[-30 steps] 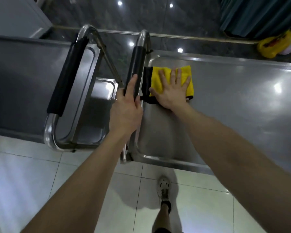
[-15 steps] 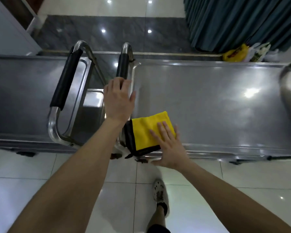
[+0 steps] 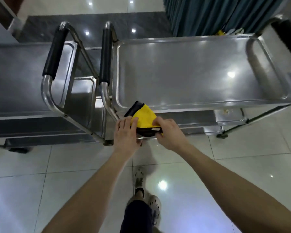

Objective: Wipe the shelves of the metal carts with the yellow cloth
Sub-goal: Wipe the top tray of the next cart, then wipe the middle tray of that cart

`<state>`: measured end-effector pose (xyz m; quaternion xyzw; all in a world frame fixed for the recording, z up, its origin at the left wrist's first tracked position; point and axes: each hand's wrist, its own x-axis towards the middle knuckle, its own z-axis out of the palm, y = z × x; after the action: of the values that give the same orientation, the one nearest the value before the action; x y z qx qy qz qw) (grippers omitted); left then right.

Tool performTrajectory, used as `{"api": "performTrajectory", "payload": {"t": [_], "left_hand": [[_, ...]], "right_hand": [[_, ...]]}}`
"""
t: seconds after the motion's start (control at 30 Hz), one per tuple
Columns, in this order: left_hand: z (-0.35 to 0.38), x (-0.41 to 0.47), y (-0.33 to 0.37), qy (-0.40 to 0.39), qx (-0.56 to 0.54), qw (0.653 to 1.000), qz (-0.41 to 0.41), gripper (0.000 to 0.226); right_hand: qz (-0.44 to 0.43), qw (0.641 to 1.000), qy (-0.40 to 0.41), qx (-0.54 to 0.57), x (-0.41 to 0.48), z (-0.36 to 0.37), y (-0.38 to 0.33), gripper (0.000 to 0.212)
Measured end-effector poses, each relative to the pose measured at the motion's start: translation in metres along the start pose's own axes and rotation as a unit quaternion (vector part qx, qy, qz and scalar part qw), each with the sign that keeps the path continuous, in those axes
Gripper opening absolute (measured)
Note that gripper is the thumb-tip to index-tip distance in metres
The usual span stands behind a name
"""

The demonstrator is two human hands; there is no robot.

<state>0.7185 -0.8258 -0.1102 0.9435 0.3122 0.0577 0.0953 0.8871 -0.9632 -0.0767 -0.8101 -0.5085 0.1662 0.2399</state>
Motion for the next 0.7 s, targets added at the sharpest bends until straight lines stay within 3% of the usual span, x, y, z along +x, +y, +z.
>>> {"api": "performTrajectory", "payload": {"t": [0.1, 0.17, 0.23, 0.3, 0.33, 0.4, 0.47, 0.57, 0.7], "left_hand": [[0.000, -0.008, 0.001, 0.004, -0.095, 0.995, 0.006, 0.047], [-0.001, -0.013, 0.002, -0.050, -0.203, 0.977, -0.042, 0.022], [-0.001, -0.020, 0.000, -0.122, -0.287, 0.943, -0.112, 0.013], [0.001, -0.022, -0.005, -0.160, -0.362, 0.902, -0.170, 0.013], [0.004, -0.022, -0.009, -0.166, -0.404, 0.877, -0.199, 0.018], [0.009, -0.023, -0.022, -0.179, -0.430, 0.856, -0.225, 0.025], [0.016, -0.025, -0.039, -0.212, -0.411, 0.861, -0.210, 0.028], [0.034, -0.032, -0.053, -0.262, -0.452, 0.824, -0.219, 0.063], [0.072, -0.041, -0.054, -0.182, -0.384, 0.876, -0.228, 0.060]], "right_hand": [[0.126, 0.983, 0.011, 0.133, -0.028, -0.001, -0.005, 0.029], [0.206, 0.954, 0.023, 0.215, -0.038, 0.000, -0.002, 0.022], [0.296, 0.873, 0.034, 0.385, -0.045, 0.003, 0.000, 0.022], [0.359, 0.774, 0.003, 0.522, -0.054, 0.011, 0.002, 0.053], [0.375, 0.772, -0.025, 0.512, -0.057, 0.016, 0.002, 0.069], [0.373, 0.817, -0.059, 0.437, -0.064, 0.029, 0.001, 0.074], [0.369, 0.831, -0.029, 0.416, -0.068, 0.045, 0.006, 0.059], [0.376, 0.823, 0.033, 0.424, -0.070, 0.066, 0.011, 0.037], [0.387, 0.855, 0.027, 0.344, -0.073, 0.100, 0.026, 0.033]]}}
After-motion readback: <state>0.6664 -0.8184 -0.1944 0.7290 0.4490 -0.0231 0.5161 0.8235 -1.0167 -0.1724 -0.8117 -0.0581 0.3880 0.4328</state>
